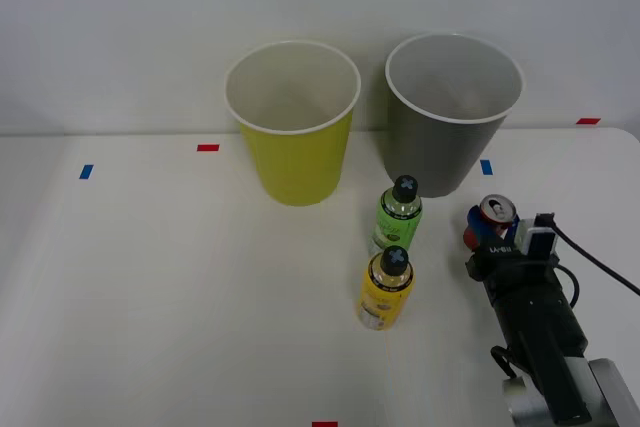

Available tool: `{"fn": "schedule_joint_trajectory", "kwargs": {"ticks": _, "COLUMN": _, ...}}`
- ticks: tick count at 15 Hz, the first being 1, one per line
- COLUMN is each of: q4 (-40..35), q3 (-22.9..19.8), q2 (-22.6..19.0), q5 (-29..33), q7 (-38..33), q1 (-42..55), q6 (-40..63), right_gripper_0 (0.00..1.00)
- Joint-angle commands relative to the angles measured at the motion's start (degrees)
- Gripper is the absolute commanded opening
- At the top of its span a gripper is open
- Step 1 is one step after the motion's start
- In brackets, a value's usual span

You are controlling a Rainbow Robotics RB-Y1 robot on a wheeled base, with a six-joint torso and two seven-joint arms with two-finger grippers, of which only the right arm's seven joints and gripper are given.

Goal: Put cans in the gray bin, plastic bottles in the light green bin

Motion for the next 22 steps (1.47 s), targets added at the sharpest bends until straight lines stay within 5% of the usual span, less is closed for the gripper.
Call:
{"fn": "schedule_joint_trajectory", "kwargs": {"ticks": 1, "q4": -0.1, "q3": 0.7, "q2": -2.7, "q5": -3.2, "q7": -0.1, "q1": 0.6, "q6": -2.3, "right_gripper_0": 0.06}}
{"fn": "schedule_joint_trajectory", "kwargs": {"ticks": 6, "q4": -0.7, "q3": 6.7, "q2": -12.6, "q5": -19.5, "q7": 0.2, "q1": 2.3, "q6": -8.7, "right_gripper_0": 0.06}}
{"fn": "schedule_joint_trajectory", "kwargs": {"ticks": 9, "q4": -5.4, "q3": 7.3, "q2": -15.1, "q5": -21.7, "q7": 0.0, "q1": 2.2, "q6": -8.7, "right_gripper_0": 0.05}}
{"fn": "schedule_joint_trajectory", "kwargs": {"ticks": 16, "q4": -16.7, "q3": 8.0, "q2": -15.8, "q5": -34.7, "q7": -0.8, "q1": 0.5, "q6": -8.2, "right_gripper_0": 0.04}}
{"fn": "schedule_joint_trajectory", "kwargs": {"ticks": 22, "q4": -30.7, "q3": 4.9, "q2": -14.1, "q5": -41.0, "q7": -1.1, "q1": -1.9, "q6": 8.4, "right_gripper_0": 0.03}}
